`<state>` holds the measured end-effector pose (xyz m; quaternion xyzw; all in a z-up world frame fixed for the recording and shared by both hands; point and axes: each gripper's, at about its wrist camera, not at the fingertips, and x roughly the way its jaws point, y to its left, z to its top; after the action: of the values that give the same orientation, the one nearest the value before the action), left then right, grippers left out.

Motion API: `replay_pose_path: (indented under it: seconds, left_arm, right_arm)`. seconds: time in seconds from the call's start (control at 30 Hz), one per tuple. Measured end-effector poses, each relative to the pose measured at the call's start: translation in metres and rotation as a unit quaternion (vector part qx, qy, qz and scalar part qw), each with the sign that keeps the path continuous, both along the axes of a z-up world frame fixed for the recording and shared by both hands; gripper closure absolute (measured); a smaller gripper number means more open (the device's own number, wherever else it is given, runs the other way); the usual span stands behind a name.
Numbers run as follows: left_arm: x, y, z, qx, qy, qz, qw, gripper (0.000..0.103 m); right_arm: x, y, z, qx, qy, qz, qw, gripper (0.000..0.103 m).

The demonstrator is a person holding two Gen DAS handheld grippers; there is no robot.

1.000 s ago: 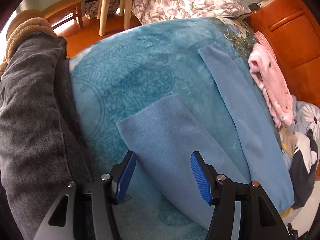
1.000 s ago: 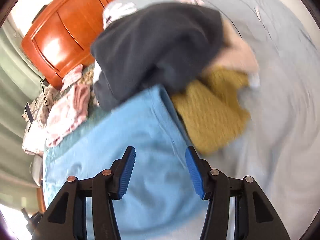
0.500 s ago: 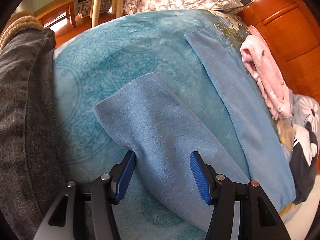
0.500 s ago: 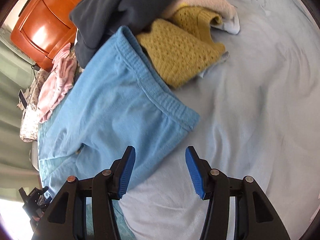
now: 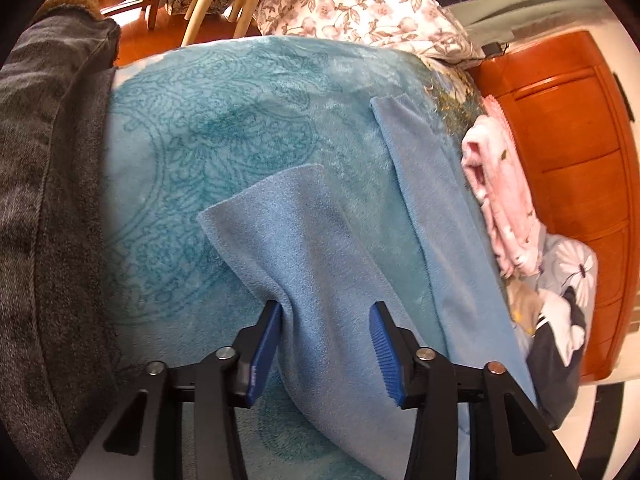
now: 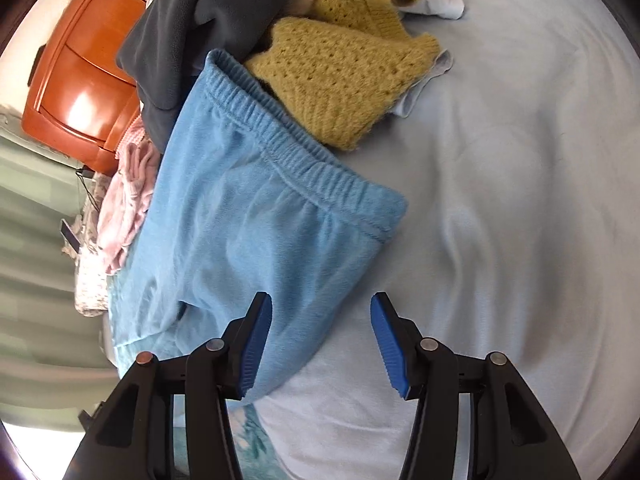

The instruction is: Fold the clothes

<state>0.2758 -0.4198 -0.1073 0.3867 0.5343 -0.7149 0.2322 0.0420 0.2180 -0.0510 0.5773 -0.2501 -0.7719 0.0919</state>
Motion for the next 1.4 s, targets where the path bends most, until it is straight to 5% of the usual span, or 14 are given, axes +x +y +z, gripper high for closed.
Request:
replay_pose_path:
  seconds: [0.1, 0.2, 0.57, 1.03, 1.4]
  left_arm:
    - [0.005, -0.002, 0.001, 0.006, 0.015, 0.01, 0.9998, 0.067]
    - [0.004, 0.0, 0.006, -0.008, 0.022, 0.003, 0.9997, 0.079]
    - [0.0, 0.007, 0.019, -0.058, 0.009, -0.008, 0.9982, 0.08]
    - [0.008, 0.0, 0.004, -0.011, 0.008, 0.019, 0.9997, 0.075]
    - [0.006, 0.002, 0.01, -0.026, 0.019, 0.011, 0.9994, 0.077]
  right_arm:
    - [-0.002, -0.006, 0.001, -0.006, 0.004, 0.009, 1.0, 0.086]
    - [-0.005, -0.007, 0.003, -0.006, 0.007, 0.012, 1.0, 0.098]
    - [-0.017, -0.021, 0.003, 0.005, 0.005, 0.024, 1.0, 0.099]
    - [-0.024, -0.032, 0.0, 0.029, -0.01, 0.032, 0.999, 0.099]
    - [-0.025, -0.031, -0.003, 0.029, -0.015, 0.036, 0.999, 0.099]
